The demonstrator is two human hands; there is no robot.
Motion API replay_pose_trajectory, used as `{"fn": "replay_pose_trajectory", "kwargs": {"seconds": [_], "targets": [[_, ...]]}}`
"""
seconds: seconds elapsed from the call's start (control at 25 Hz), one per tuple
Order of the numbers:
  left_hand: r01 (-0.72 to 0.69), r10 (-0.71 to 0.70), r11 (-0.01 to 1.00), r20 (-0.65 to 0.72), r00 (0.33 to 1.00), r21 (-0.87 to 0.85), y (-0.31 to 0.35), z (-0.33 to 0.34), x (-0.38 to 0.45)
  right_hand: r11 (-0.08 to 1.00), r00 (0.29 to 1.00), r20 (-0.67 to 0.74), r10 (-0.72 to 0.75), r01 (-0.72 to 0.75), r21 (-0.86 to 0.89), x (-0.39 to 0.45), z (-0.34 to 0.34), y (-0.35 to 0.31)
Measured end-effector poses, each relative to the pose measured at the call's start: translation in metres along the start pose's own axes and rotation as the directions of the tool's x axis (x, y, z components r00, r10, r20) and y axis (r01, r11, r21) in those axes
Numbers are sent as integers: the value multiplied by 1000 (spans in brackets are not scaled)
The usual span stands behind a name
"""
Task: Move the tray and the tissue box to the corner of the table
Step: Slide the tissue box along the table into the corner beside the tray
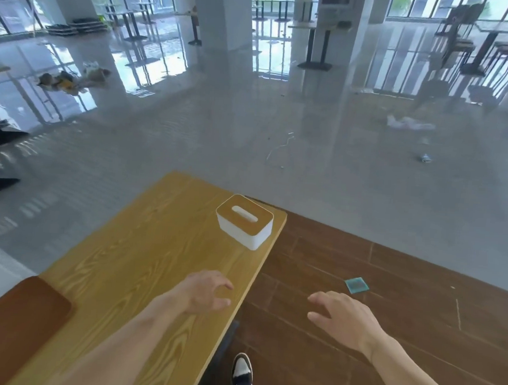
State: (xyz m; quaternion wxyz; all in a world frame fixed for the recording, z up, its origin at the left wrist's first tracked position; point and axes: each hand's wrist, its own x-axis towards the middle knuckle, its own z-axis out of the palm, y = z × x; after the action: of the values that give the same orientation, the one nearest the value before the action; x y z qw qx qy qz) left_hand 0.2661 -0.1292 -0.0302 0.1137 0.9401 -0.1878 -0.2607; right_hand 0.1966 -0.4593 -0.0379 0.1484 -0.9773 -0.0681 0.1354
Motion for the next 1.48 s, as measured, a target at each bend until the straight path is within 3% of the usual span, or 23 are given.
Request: {"fn": "replay_pose_trajectory", "kwargs": {"seconds": [0.4,0.6,0.76,1.12,1.48], "targets": [[-37,38,998,-19,999,44,-62,-56,113,1000,1000,-2,17,-17,-1,137,-13,-11],[-98,106,977,-31,994,191,-108,-98,183,999,998,-50,34,-35,-11,221,-11,-46],[-205,215,914,10,977,351,-120,-115,242,996,996,14,89,-89,-26,272,2,-72],[-330,280,777,175,944,535,-124,-114,316,991,984,123,128,-123,-52,330,35,-74],[-329,272,803,186,944,498,-121,-104,324,990,985,95,143,-142,-21,337,46,-70]]}}
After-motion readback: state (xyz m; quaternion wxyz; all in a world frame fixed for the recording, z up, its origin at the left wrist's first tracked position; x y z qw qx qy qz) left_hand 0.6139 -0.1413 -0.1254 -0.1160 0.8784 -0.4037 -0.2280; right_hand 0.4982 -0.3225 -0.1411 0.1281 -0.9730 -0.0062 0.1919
